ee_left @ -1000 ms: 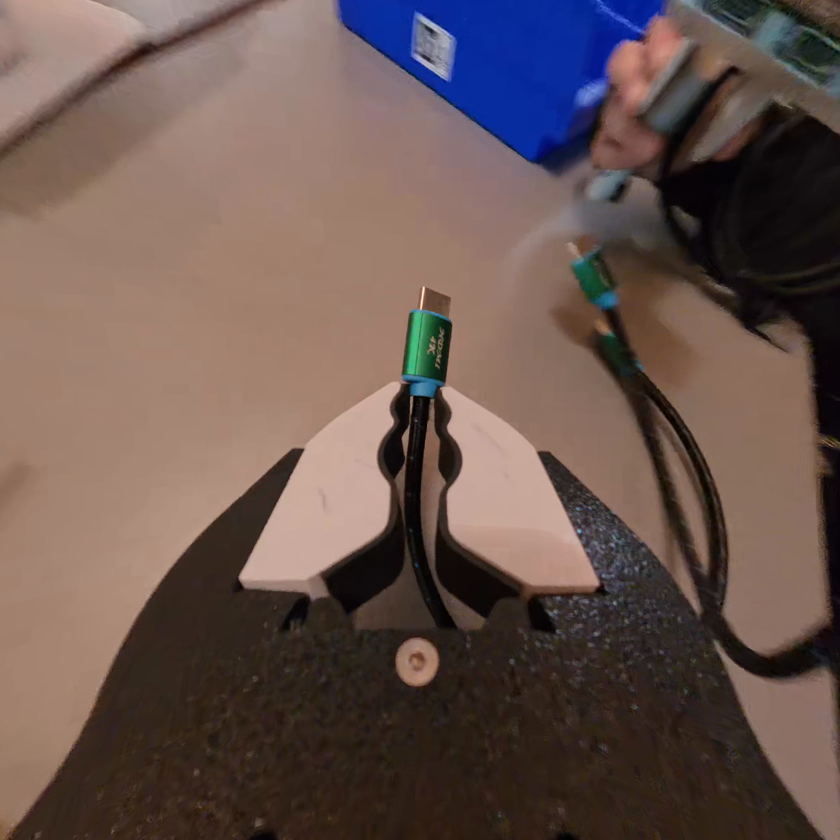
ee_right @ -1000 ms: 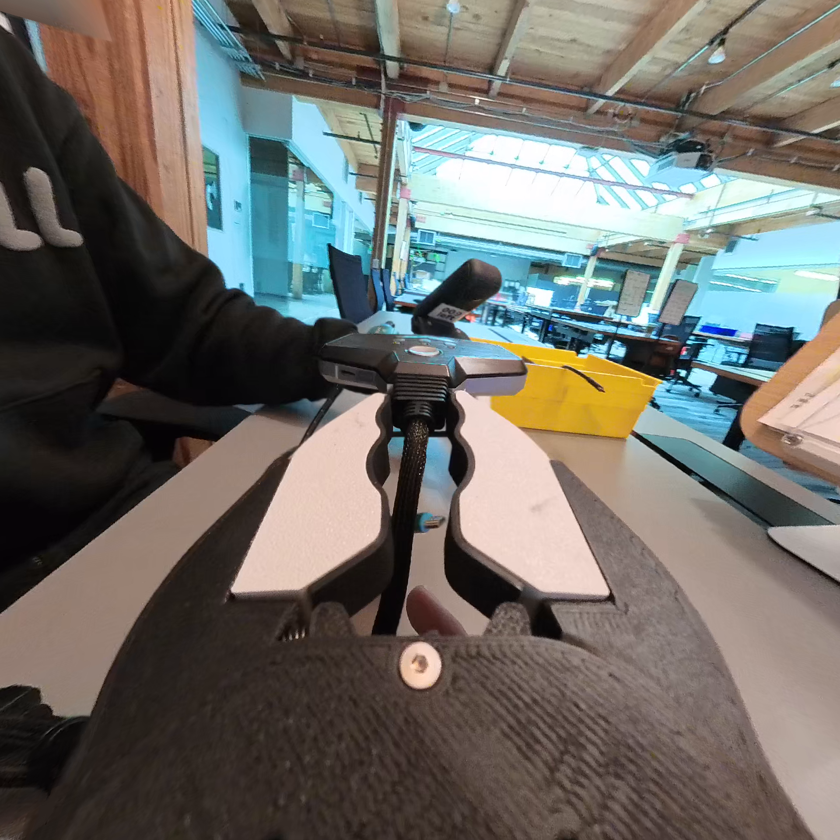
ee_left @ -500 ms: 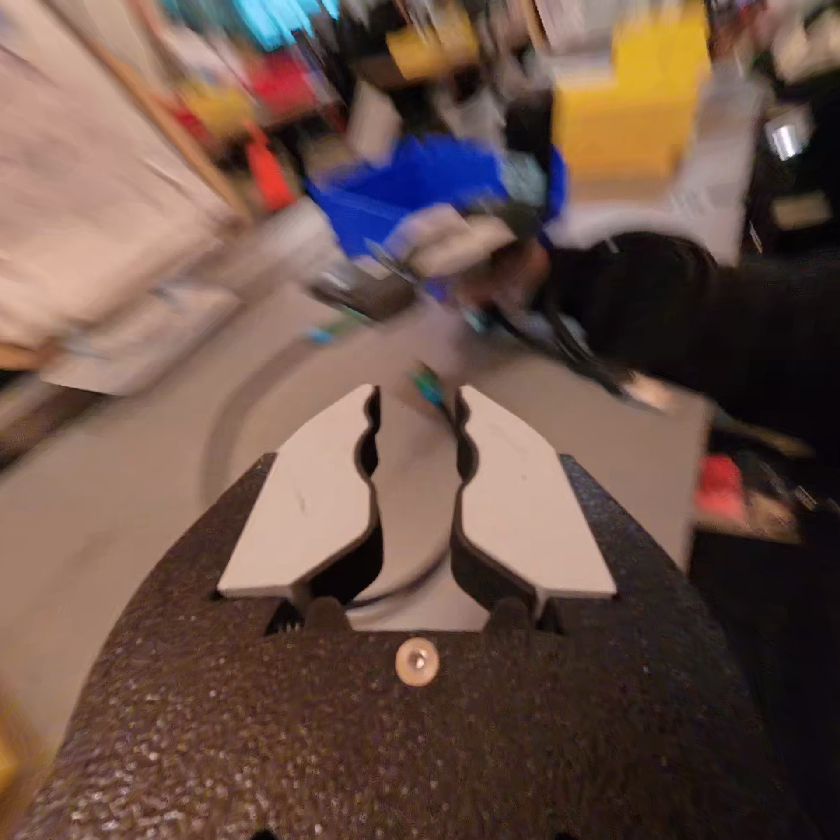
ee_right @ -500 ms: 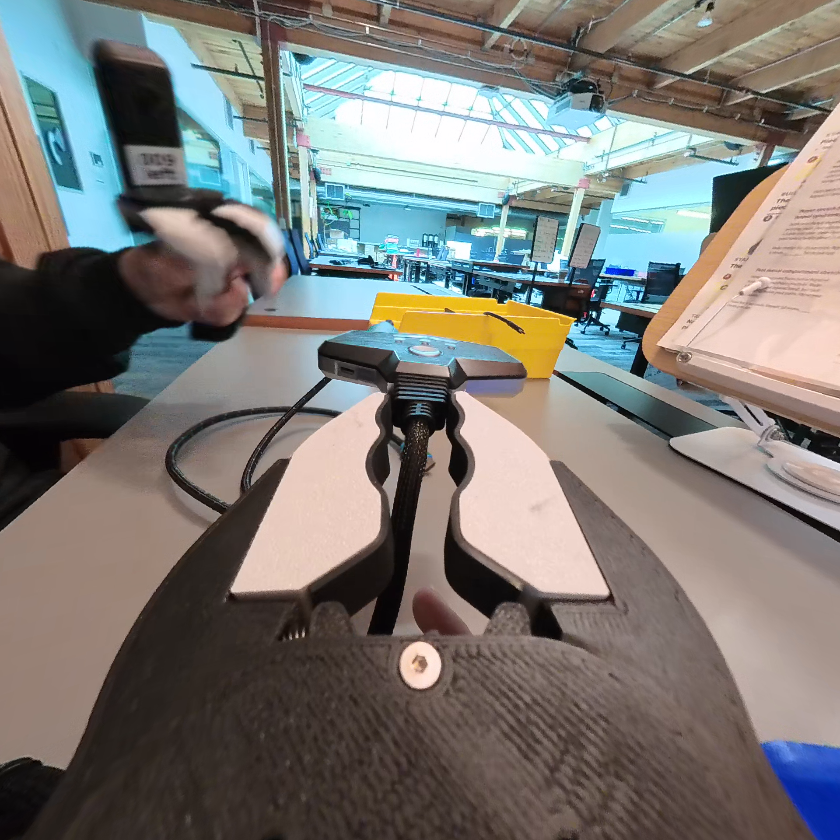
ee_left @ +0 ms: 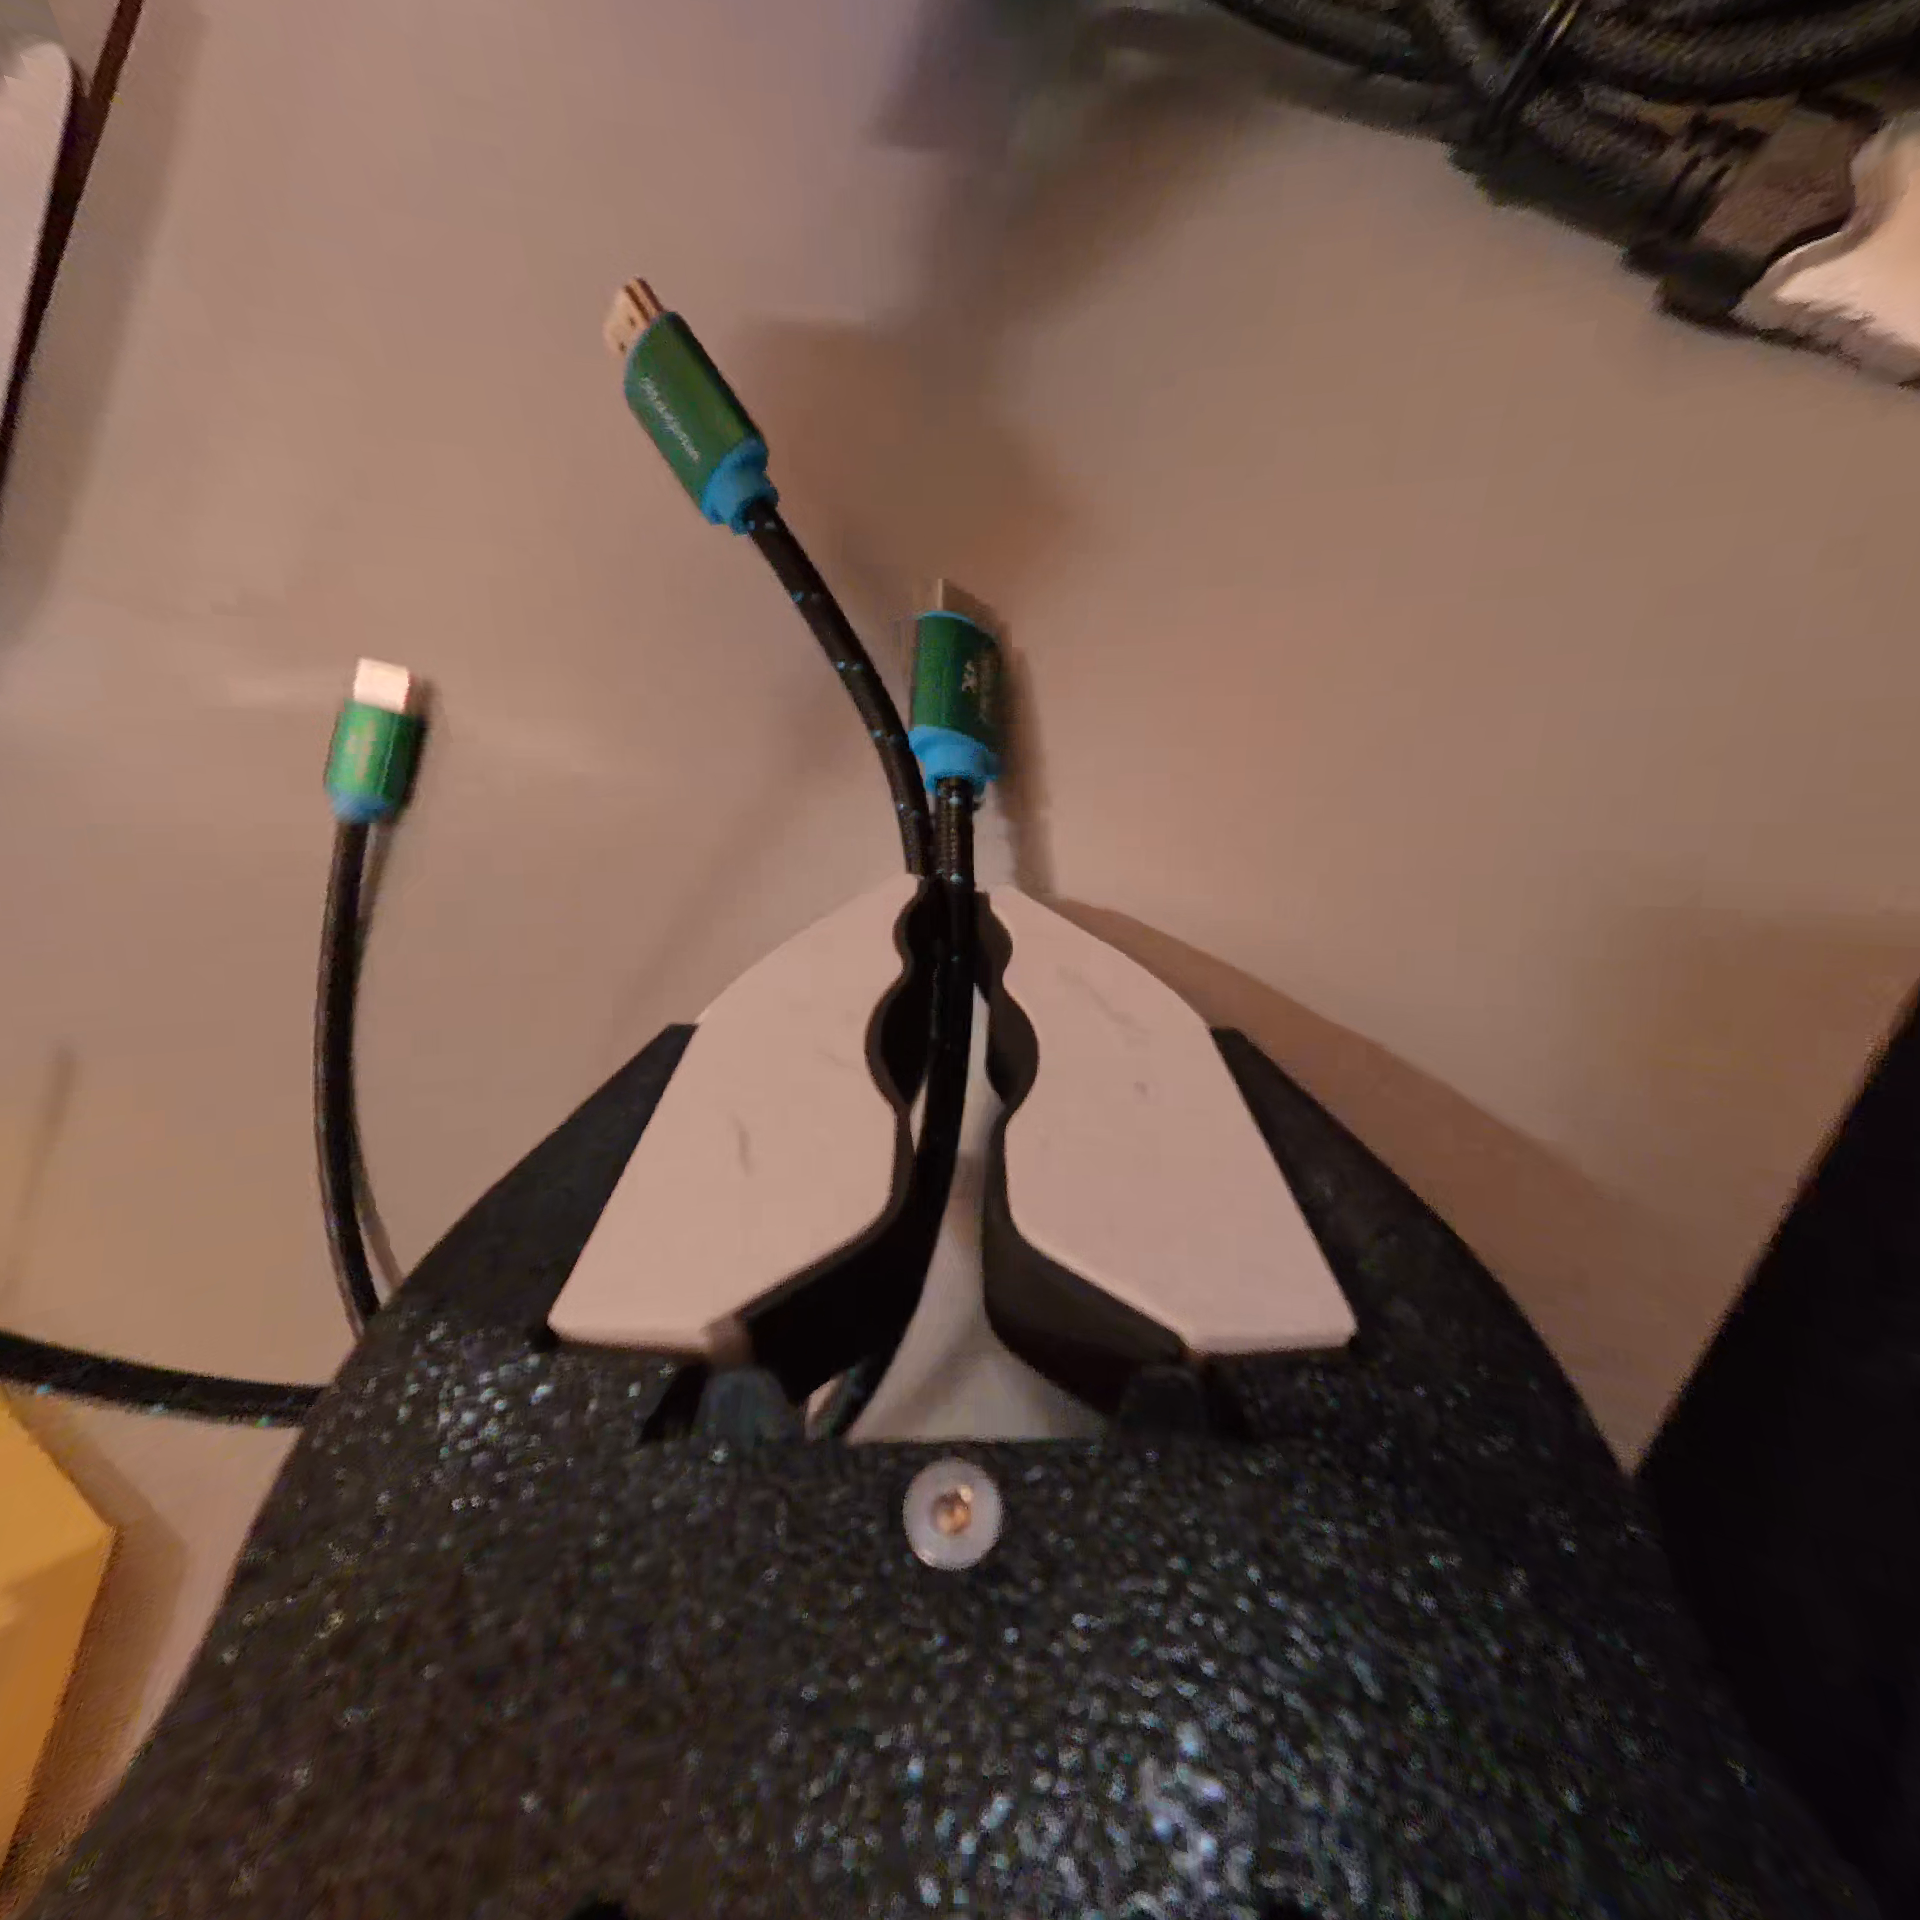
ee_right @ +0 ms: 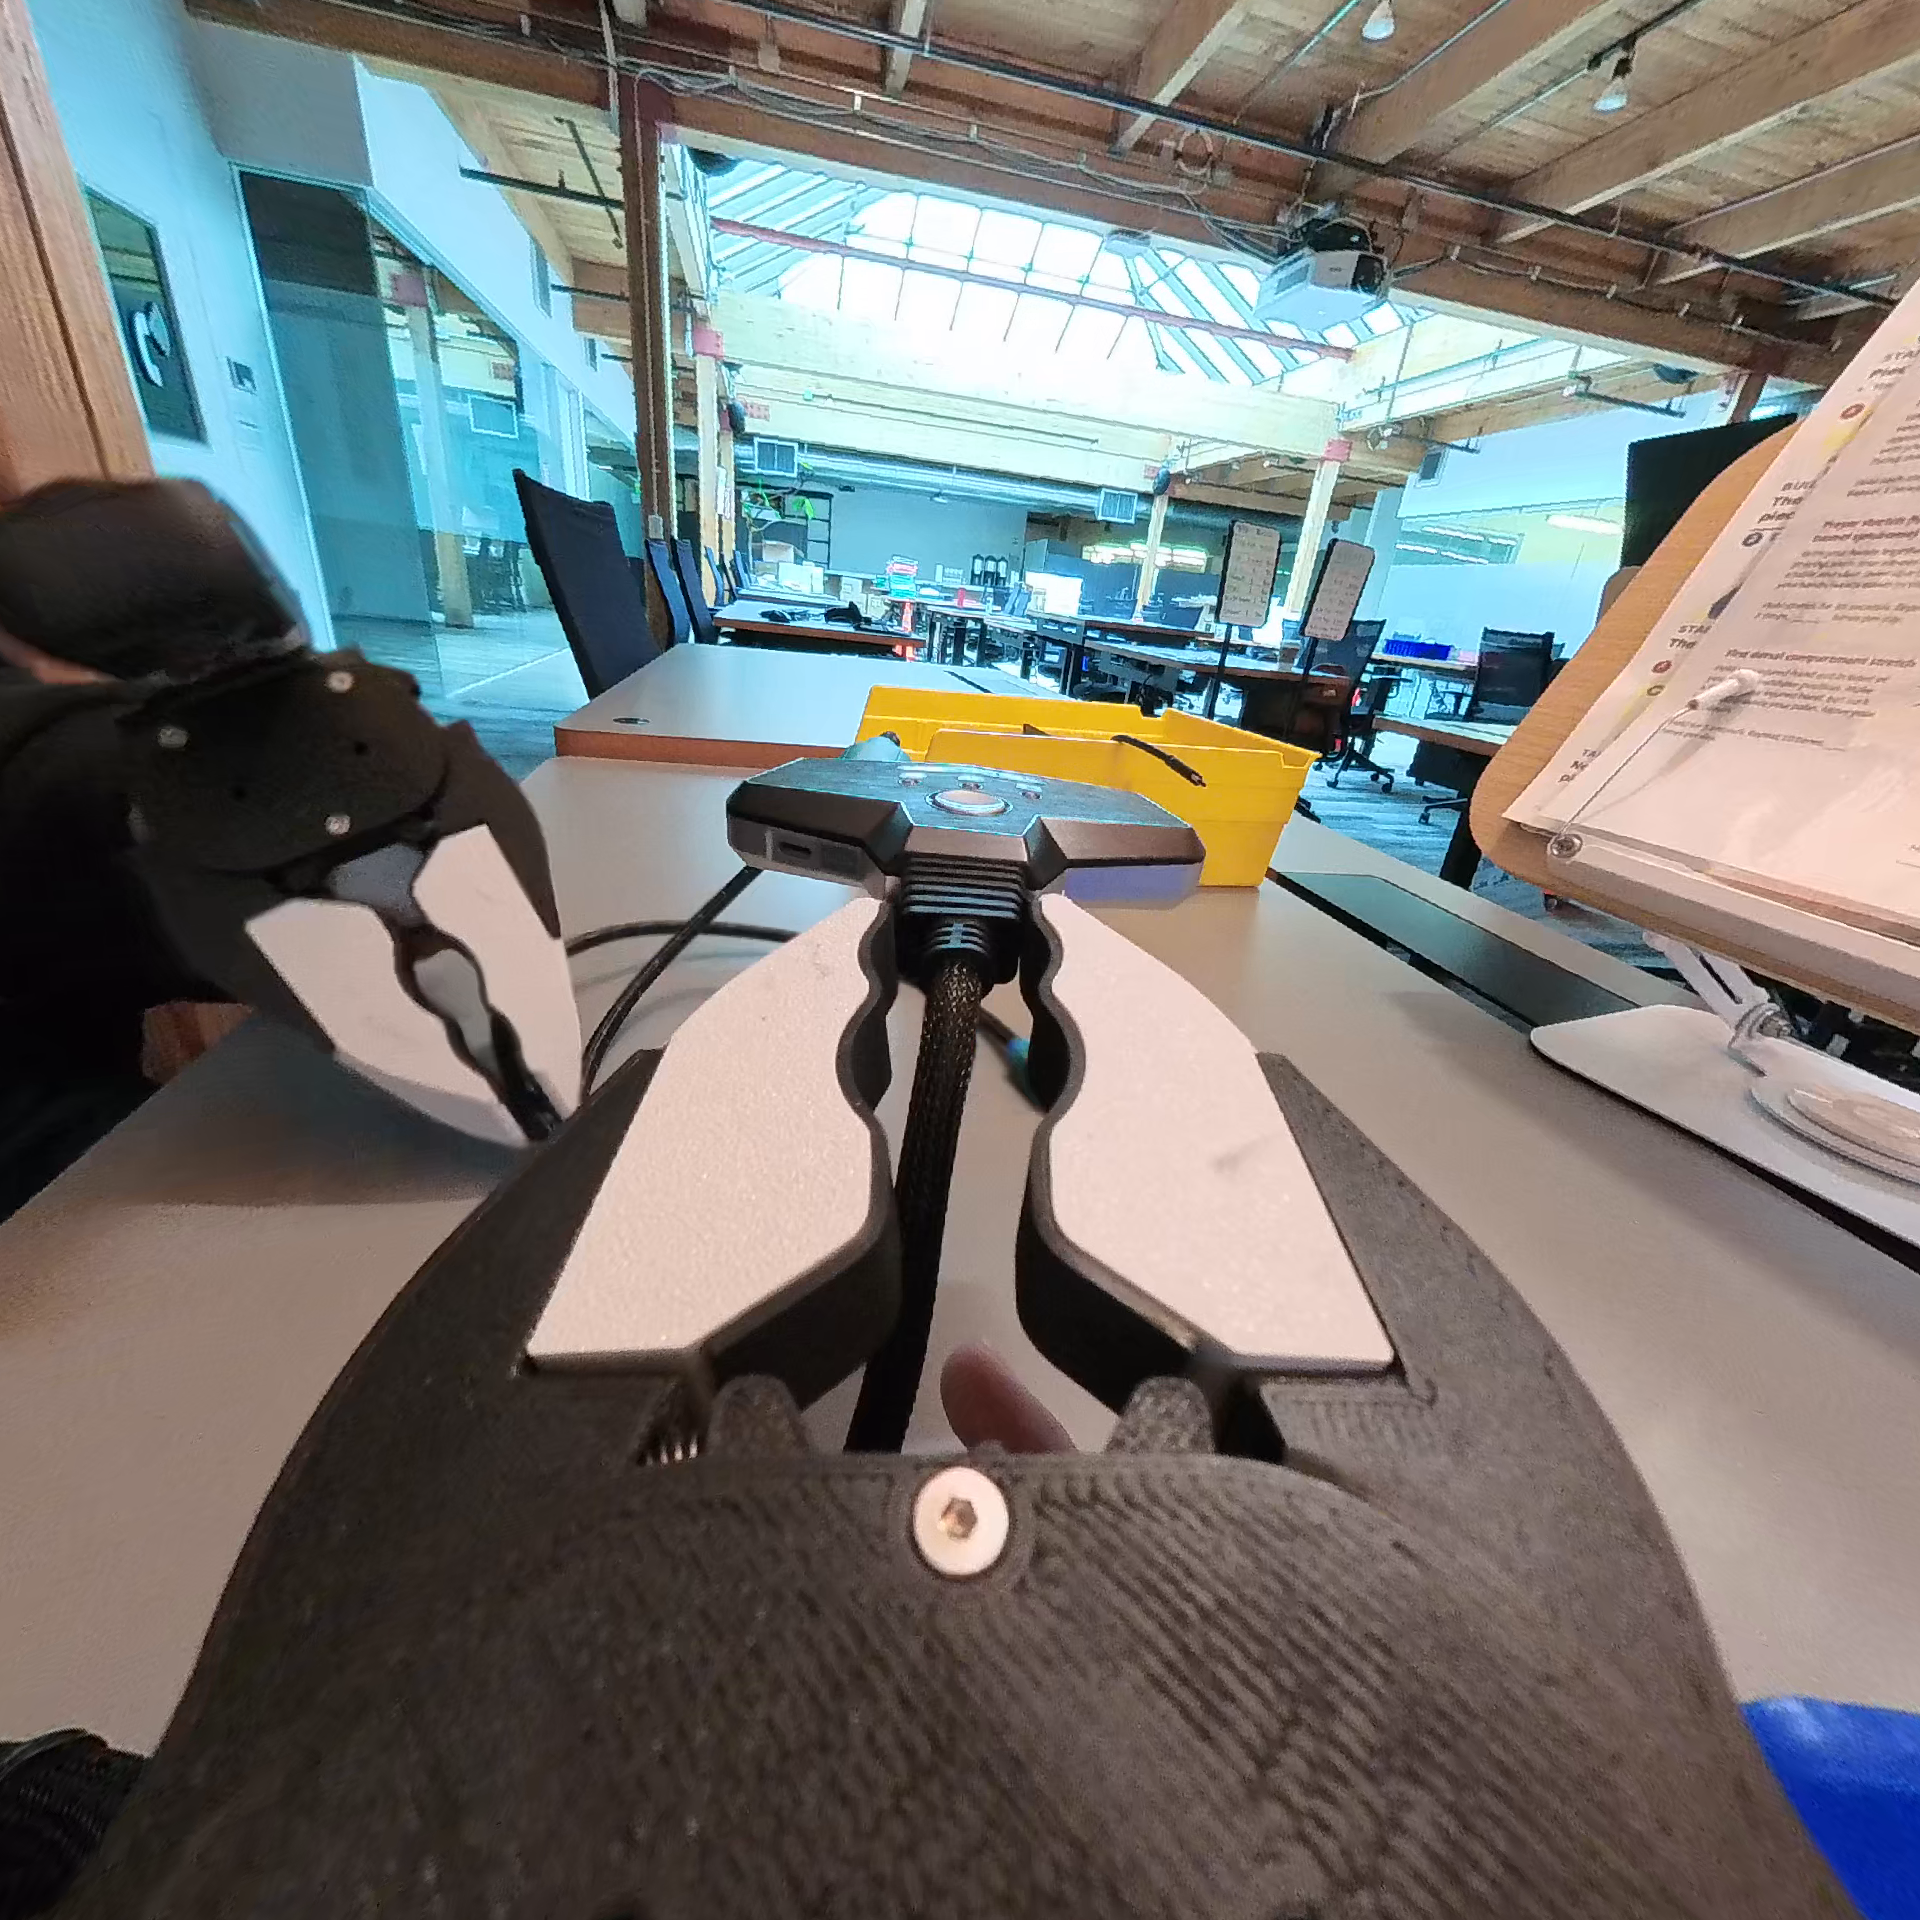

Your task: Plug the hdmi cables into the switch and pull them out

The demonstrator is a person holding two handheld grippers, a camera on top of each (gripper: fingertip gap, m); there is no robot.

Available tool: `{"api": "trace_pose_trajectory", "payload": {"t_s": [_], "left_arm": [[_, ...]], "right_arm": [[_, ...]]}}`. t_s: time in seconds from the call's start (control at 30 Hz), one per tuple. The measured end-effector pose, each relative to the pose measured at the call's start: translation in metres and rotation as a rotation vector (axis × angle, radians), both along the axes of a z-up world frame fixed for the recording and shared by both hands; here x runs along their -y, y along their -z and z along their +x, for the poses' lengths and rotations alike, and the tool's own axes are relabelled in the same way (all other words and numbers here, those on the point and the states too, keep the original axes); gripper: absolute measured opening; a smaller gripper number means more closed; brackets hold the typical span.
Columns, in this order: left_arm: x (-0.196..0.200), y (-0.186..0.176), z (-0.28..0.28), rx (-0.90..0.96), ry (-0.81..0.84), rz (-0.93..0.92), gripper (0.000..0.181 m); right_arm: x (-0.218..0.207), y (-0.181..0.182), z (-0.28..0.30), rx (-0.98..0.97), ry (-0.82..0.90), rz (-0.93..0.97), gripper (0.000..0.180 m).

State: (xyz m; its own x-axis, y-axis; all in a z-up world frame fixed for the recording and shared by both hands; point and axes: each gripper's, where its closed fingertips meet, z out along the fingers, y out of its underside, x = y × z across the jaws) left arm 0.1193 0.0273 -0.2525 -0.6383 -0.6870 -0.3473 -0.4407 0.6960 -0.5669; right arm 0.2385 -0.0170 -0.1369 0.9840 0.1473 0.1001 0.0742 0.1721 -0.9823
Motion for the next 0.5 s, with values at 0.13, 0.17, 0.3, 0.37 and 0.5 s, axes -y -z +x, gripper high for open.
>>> {"api": "trace_pose_trajectory", "payload": {"t_s": [0.13,0.17,0.3,0.37,0.5], "left_arm": [[-0.009,-0.039,-0.018,-0.06,0.059,-0.232,0.006],[-0.013,-0.053,-0.022,-0.065,0.075,-0.293,0.006],[-0.036,-0.121,-0.033,-0.039,0.12,-0.56,0.006],[-0.056,-0.151,-0.034,0.003,0.111,-0.651,0.006],[-0.077,-0.199,-0.045,-0.092,0.163,-0.951,0.006]], "right_arm": [[0.002,-0.003,0.0,0.005,0.001,0.012,0.022],[0.002,-0.003,0.0,0.004,0.003,0.014,0.022],[0.004,-0.004,0.001,-0.001,0.001,0.021,0.022],[0.005,-0.005,-0.001,-0.002,-0.008,0.027,0.022],[0.007,-0.007,-0.004,0.001,-0.029,0.037,0.022]]}}
